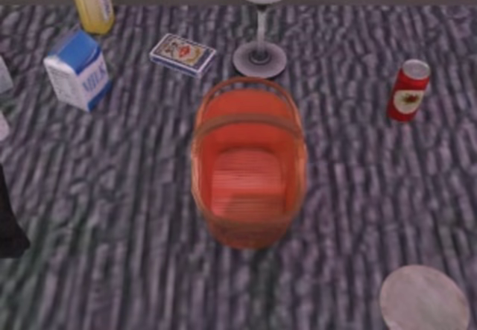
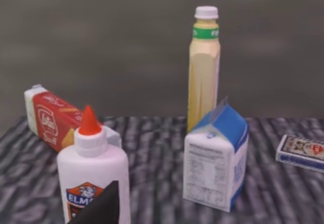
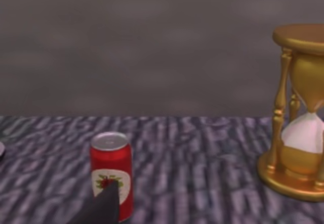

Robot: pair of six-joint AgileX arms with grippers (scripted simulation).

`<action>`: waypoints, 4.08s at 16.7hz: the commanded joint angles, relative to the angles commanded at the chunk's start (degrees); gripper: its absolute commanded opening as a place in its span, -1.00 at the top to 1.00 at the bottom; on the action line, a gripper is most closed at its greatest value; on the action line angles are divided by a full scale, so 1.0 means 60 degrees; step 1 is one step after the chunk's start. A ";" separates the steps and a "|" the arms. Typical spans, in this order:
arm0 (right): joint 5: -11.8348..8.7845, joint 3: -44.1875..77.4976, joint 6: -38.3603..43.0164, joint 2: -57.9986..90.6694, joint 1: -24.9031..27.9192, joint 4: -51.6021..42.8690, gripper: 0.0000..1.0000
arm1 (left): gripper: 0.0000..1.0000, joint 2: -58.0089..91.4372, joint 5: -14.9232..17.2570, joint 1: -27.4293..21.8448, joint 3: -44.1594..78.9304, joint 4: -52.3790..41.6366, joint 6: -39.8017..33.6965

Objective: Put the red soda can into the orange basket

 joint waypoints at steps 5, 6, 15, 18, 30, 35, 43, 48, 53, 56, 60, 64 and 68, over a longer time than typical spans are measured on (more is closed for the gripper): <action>-0.0039 0.0398 -0.0118 0.0538 0.0065 -0.0367 -1.00 | -1.00 0.0000 0.0000 0.0000 0.0000 0.0000 0.0000; -0.0058 0.0684 -0.0200 0.0920 0.0102 -0.0618 -1.00 | -1.00 0.0000 0.0000 0.0000 0.0000 0.0000 0.0000; -0.0139 0.6125 -0.1597 0.7572 0.0443 -0.4698 -1.00 | -1.00 0.0000 0.0000 0.0000 0.0000 0.0000 0.0000; -0.0156 0.8784 -0.2259 1.0529 0.0573 -0.6464 -1.00 | -1.00 0.0000 0.0000 0.0000 0.0000 0.0000 0.0000; -0.0389 1.9686 -0.4920 2.1322 0.1181 -1.2202 -1.00 | -1.00 0.0000 0.0000 0.0000 0.0000 0.0000 0.0000; -0.0454 2.2655 -0.5568 2.3698 0.1298 -1.3184 -1.00 | -1.00 0.0000 0.0000 0.0000 0.0000 0.0000 0.0000; -0.0469 2.3395 -0.5734 2.4244 0.1274 -1.3354 -1.00 | -1.00 0.0000 0.0000 0.0000 0.0000 0.0000 0.0000; -0.0473 2.2491 -0.5720 2.4283 0.1355 -1.2412 -1.00 | -1.00 0.0000 0.0000 0.0000 0.0000 0.0000 0.0000; -0.0469 2.1705 -0.5681 2.4350 0.1395 -1.1561 -1.00 | -1.00 0.0000 0.0000 0.0000 0.0000 0.0000 0.0000; -0.0469 2.1705 -0.5681 2.4350 0.1395 -1.1561 -0.85 | -1.00 0.0000 0.0000 0.0000 0.0000 0.0000 0.0000; -0.0469 2.1705 -0.5681 2.4350 0.1395 -1.1561 -0.25 | -1.00 0.0000 0.0000 0.0000 0.0000 0.0000 0.0000; -0.0469 2.1705 -0.5681 2.4350 0.1395 -1.1561 0.36 | -1.00 0.0000 0.0000 0.0000 0.0000 0.0000 0.0000; -0.0469 2.1705 -0.5681 2.4350 0.1395 -1.1561 0.96 | -1.00 0.0000 0.0000 0.0000 0.0000 0.0000 0.0000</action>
